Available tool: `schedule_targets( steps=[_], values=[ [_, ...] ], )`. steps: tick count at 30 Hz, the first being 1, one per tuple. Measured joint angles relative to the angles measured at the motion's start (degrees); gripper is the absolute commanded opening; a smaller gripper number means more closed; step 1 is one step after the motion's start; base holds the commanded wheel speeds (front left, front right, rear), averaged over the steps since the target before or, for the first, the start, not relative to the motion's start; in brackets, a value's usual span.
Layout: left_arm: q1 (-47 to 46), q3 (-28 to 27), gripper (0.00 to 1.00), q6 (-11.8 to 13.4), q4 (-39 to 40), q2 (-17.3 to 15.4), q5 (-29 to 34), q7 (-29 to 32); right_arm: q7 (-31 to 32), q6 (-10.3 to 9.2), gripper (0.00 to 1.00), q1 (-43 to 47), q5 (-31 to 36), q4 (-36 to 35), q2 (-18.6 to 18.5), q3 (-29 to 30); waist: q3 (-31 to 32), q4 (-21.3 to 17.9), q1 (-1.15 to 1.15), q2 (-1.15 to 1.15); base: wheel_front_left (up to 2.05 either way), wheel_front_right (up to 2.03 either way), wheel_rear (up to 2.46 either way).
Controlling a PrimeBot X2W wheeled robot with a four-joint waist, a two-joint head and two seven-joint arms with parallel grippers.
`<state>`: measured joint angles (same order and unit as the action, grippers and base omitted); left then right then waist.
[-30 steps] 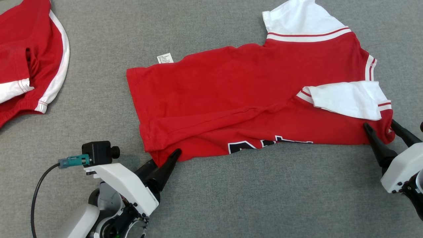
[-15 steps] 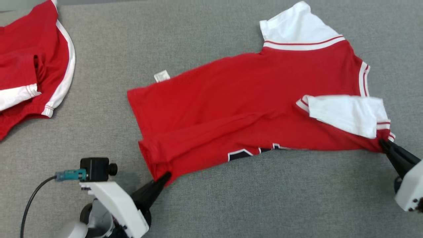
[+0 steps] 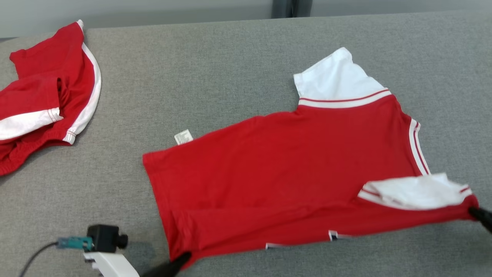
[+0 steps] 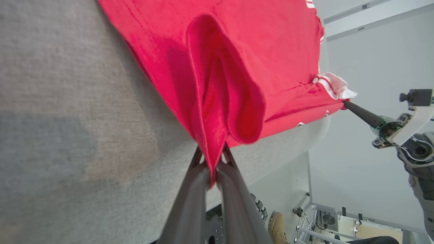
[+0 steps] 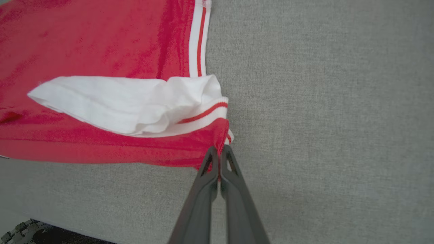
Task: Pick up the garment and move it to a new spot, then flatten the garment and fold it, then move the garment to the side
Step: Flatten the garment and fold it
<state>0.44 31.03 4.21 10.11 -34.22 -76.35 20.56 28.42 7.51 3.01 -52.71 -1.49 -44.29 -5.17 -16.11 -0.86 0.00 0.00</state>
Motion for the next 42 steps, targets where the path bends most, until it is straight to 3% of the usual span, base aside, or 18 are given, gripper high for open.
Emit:
schedule_targets(
  steps=[5,6,7,8,17,25,31,42],
  values=[
    [2.48,2.20,0.02,-0.62,-1.63,0.98,0.32,-0.49,1.98,-0.01,0.00,2.43,0.00,-0.71,1.30,-0.59,-0.77,0.14,0.00,0.00,0.00,0.00,0.00],
    [2.65,2.11,0.57,-0.40,-2.07,1.40,0.71,-1.30,1.57,-0.01,0.14,2.51,0.51,-0.56,1.70,-0.59,-0.88,0.27,0.00,0.00,0.00,0.00,0.00],
    [2.65,2.11,1.00,0.00,-2.41,1.67,1.32,-2.00,1.19,-0.01,0.61,2.53,1.18,-0.38,2.08,-0.56,-0.95,0.39,0.00,0.00,0.00,0.00,0.00],
    [2.65,2.09,1.00,0.16,-2.58,1.88,1.74,-2.49,0.74,-0.01,1.00,2.53,1.75,-0.16,2.46,-0.43,-1.01,0.52,0.00,0.00,0.00,0.00,0.00],
    [2.25,-4.23,1.00,4.41,-1.89,4.24,2.15,-10.35,-3.00,-0.01,1.00,0.29,5.58,-1.59,3.27,4.28,-0.60,1.87,0.00,0.00,0.00,0.00,0.00],
    [-6.30,-5.87,1.00,6.68,2.37,2.47,6.35,-10.22,-1.67,-0.03,1.00,-14.77,10.61,-4.22,3.79,5.42,-3.71,3.43,0.00,0.00,0.00,0.00,0.00],
    [-17.17,-1.12,1.00,7.39,0.27,4.71,11.72,-6.62,2.96,-0.01,1.00,-28.77,16.33,1.86,6.73,-1.07,-7.31,6.80,0.00,0.00,0.00,0.00,0.00],
    [-28.16,6.44,1.00,4.33,-5.34,7.84,16.38,-0.10,2.09,-0.01,1.00,-44.28,24.58,19.19,11.59,-4.56,-12.71,13.95,0.00,0.00,0.00,0.00,0.00]
  ],
)
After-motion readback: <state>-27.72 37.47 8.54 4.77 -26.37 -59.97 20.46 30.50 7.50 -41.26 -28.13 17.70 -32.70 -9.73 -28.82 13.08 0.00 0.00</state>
